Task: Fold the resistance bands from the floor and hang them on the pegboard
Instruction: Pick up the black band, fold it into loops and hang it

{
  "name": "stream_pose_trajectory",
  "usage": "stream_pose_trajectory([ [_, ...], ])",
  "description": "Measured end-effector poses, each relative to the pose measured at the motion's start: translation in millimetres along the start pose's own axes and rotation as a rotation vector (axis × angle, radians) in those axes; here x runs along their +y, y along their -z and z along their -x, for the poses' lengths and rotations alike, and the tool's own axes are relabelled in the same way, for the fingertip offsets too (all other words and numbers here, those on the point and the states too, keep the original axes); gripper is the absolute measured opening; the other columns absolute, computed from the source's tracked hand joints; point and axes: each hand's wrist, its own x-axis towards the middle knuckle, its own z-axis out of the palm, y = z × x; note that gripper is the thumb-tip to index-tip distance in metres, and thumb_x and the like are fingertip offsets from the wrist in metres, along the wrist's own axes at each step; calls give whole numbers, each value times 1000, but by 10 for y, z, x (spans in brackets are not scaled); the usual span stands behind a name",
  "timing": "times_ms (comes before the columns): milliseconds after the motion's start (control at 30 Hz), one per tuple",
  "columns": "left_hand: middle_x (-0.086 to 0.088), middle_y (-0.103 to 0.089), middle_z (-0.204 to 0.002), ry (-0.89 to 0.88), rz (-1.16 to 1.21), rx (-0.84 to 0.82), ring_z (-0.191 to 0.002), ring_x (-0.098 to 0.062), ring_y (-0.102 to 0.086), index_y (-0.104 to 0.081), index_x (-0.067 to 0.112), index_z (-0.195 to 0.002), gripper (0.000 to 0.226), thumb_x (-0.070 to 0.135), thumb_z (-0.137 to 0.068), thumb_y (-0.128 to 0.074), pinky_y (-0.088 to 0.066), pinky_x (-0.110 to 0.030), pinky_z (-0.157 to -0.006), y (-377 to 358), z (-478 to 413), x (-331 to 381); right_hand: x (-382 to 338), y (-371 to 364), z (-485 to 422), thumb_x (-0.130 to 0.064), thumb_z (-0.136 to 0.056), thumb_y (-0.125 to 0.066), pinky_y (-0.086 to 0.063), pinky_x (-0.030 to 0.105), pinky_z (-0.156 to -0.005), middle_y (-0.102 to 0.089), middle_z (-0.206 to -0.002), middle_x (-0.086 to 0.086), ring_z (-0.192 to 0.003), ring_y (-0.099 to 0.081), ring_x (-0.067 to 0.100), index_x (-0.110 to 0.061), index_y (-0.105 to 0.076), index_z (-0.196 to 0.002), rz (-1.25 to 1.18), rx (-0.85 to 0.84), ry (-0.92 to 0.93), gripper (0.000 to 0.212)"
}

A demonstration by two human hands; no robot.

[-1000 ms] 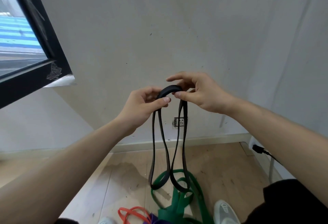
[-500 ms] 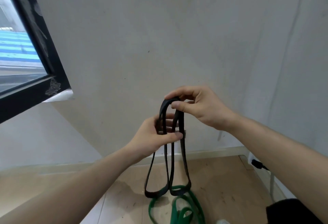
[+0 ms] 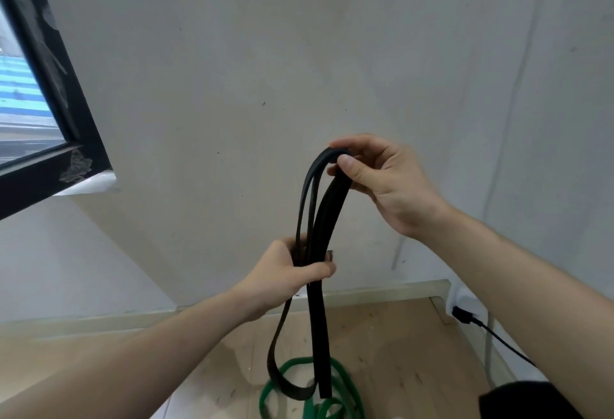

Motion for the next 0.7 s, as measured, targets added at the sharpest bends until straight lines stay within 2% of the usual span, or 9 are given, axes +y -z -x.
stream_pose_trajectory([
  [133,-15,-72,-86,-36,-64,10,-81,-20,-72,-67,5,-103,22,12,-86,-79,-59,-40,-85,41,10,-11,54,226,-38,4,-95,-58,-58,36,-84,-72,-90,6,-88,-69,23,-11,-69,-105,8,32,-64,21],
  [267,-11,-71,-84,-57,-107,51,-78,-18,-70,-69,7,-106,20,10,-87,-77,-58,-46,-87,134,11,-45,176,463,-34,5,-97,-54,-57,40,-87,-71,-92,5,-89,-69,19,-11,-66,-105,37,1,-166,22],
  [367,-10,-76,-91,-66,-123,82,-82,-18,-73,-72,16,-104,20,9,-86,-78,-60,-43,-90,186,14,-35,274,607,-21,9,-97,-51,-58,41,-88,-69,-94,7,-90,-69,18,-10,-64,-105,37,-19,-239,24],
  [500,4,-79,-91,-100,-138,175,-83,-11,-74,-74,20,-103,22,8,-86,-78,-59,-32,-88,249,3,-5,398,781,19,9,-96,-54,-56,45,-95,-70,-101,13,-96,-68,22,-12,-61,-115,101,-51,-338,29],
  [633,0,-78,-90,-115,-128,213,-85,-15,-74,-77,22,-100,19,9,-86,-78,-59,-29,-85,323,-1,9,508,852,85,6,-91,-65,-52,38,-96,-73,-113,13,-104,-69,23,-15,-59,-128,437,-264,-471,43],
  [700,-1,-79,-90,-119,-154,199,-86,-18,-73,-78,21,-101,18,9,-87,-78,-58,-31,-86,358,-5,0,485,803,99,-5,-87,-75,-54,31,-95,-69,-121,5,-114,-65,19,-20,-57,-133,619,-369,-509,52],
])
